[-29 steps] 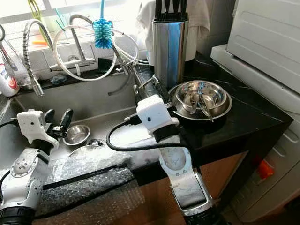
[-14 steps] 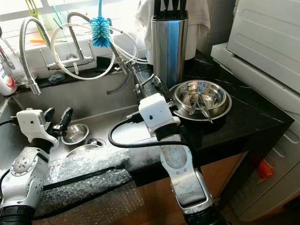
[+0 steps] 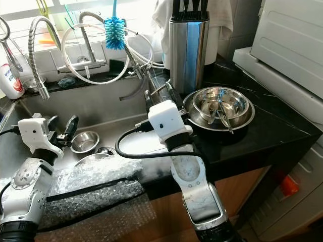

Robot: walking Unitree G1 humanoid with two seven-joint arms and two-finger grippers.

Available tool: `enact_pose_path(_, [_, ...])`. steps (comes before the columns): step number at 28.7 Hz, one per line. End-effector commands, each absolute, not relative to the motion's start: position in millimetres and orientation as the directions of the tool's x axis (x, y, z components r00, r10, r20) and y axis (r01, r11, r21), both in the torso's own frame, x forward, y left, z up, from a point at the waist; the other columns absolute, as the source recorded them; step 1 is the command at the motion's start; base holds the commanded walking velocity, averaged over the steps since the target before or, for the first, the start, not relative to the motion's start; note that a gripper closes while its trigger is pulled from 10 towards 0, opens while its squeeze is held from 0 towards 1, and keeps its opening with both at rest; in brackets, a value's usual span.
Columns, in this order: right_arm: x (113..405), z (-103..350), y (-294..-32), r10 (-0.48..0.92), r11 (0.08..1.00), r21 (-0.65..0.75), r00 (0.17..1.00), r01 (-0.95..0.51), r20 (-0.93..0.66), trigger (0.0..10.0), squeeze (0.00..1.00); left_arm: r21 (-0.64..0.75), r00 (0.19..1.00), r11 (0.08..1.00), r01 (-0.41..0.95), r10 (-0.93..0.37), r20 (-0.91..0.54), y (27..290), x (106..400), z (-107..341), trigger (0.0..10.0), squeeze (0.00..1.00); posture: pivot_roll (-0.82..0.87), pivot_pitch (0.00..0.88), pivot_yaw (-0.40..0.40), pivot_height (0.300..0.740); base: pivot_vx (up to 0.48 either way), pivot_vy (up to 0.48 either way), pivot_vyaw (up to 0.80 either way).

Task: Kitchen organization

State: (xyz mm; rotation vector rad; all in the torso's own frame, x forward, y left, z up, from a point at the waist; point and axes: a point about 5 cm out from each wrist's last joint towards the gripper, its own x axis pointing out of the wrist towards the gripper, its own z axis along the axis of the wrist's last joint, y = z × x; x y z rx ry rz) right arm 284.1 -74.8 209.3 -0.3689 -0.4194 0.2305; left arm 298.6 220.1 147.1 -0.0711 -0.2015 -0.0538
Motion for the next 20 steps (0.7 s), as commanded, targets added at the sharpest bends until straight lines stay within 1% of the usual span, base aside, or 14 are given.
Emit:
enact_pose_path(1, [286.6,210.9,-73.9,0.292,0.912,-0.381,0.889,-0.149,0.352,10.0,0.00,-0.059,0.982,0.997,0.053,-0.041,0.185,222.3,301.4,146.7,10.0,0.00,-0.06,0.000,0.106,0.740,0.000,0.000,-0.79])
enact_pose_path(8, [286.3,213.1,-73.7,0.291,0.908,-0.396,0.882,-0.133,0.370,10.0,0.00,-0.055,0.981,0.997,0.056,-0.044,0.191,221.8,301.7,147.6,10.0,0.00,-0.06,0.000,0.108,0.740,0.000,0.000,0.00])
enact_pose_path(15, [287.6,211.9,-74.2,0.275,0.918,-0.373,0.893,-0.134,0.357,10.0,0.00,-0.054,0.981,0.997,0.059,-0.048,0.190,222.1,302.1,148.5,10.0,0.00,-0.06,0.000,0.112,0.740,0.000,0.000,0.00])
enact_pose_path(17, [288.2,211.5,-74.3,0.274,0.920,-0.367,0.896,-0.138,0.350,10.0,0.00,-0.059,0.981,0.996,0.062,-0.050,0.189,221.8,302.6,148.9,10.0,0.00,-0.06,0.000,0.113,0.740,0.000,0.000,-0.67])
enact_pose_path(20, [288.3,211.5,-73.6,0.276,0.919,-0.369,0.895,-0.138,0.352,10.0,0.00,-0.059,0.982,0.996,0.067,-0.055,0.181,220.7,303.7,148.7,10.0,0.00,-0.06,0.000,0.114,0.740,0.000,0.405,-0.77])
